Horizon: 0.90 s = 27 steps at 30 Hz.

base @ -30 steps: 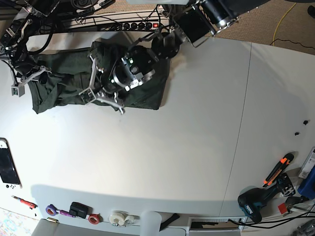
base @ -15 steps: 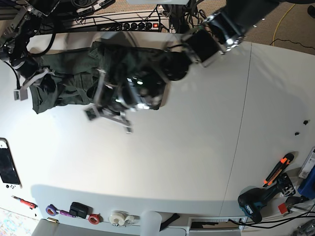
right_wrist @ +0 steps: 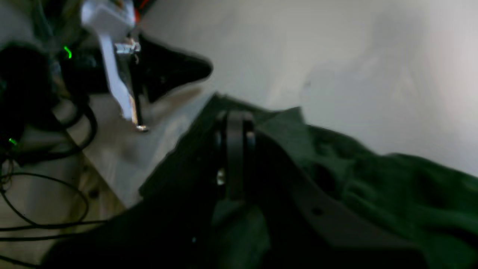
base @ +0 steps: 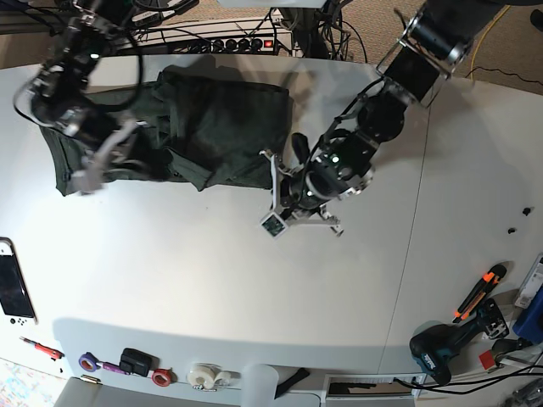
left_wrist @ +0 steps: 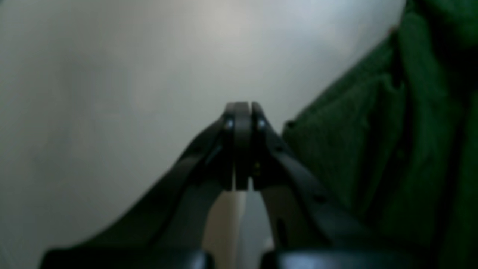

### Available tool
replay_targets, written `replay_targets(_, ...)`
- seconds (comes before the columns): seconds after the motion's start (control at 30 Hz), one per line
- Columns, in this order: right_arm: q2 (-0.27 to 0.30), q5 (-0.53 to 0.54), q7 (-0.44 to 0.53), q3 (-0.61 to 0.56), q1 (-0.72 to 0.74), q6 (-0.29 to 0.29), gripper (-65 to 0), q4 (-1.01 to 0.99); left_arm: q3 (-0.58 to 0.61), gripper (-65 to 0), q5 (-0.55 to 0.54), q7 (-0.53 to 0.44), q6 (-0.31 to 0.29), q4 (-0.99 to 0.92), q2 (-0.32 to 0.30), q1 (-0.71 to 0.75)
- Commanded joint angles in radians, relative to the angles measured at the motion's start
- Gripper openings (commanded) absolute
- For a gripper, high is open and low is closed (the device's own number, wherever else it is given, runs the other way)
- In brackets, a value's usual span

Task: Layout the t-shirt on the table in an organized manner, then fold the t-shirt properly
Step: 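Release the folded end and lift the left gripper away, then grasp the strip end under the right gripper and lift it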

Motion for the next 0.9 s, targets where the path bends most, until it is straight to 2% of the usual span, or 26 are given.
replay_targets(0.0, 0.003, -0.019, 0.040, -0.034, 0.011, 0.001, -65.0, 0.020, -0.029, -65.0, 0.004, -0.025, -0.002, 0.019, -0.003, -0.016)
replay_targets(0.2, -0.002, -0.377, 0.199, -0.255, 0.011, 0.001, -65.0, 0.020, -0.150, -65.0, -0.038, -0.025, -0.053, 0.019, -0.006, 0.014)
replay_targets(0.3, -0.002, -0.544, 0.288, -0.328, 0.014, 0.001, -65.0, 0.020, -0.179, -65.0, -0.073, -0.025, -0.055, 0.019, -0.006, 0.014)
replay_targets(0.37, -0.002, -0.644, 0.301, -0.366, 0.017, -0.040, -65.0, 0.020, -0.182, -65.0, -0.077, -0.025, -0.055, 0.019, -0.007, 0.014)
replay_targets(0.57, -0.002, -0.808, 0.350, -0.399, 0.017, -0.109, -65.0, 0.020, -0.182, -65.0, -0.090, -0.025, -0.055, 0.019, -0.006, 0.017)
replay_targets(0.7, 0.003, -0.921, 0.420, -0.399, 0.018, -0.157, -65.0, 0.020, -0.182, -65.0, -0.092, -0.024, -0.055, 0.019, -0.006, 0.017)
replay_targets(0.87, 0.032, -1.076, 0.484, -0.399, 0.047, -0.270, -65.0, 0.013, -0.182, -65.0, -0.092, -0.024, -0.055, 0.019, -0.006, 0.017)
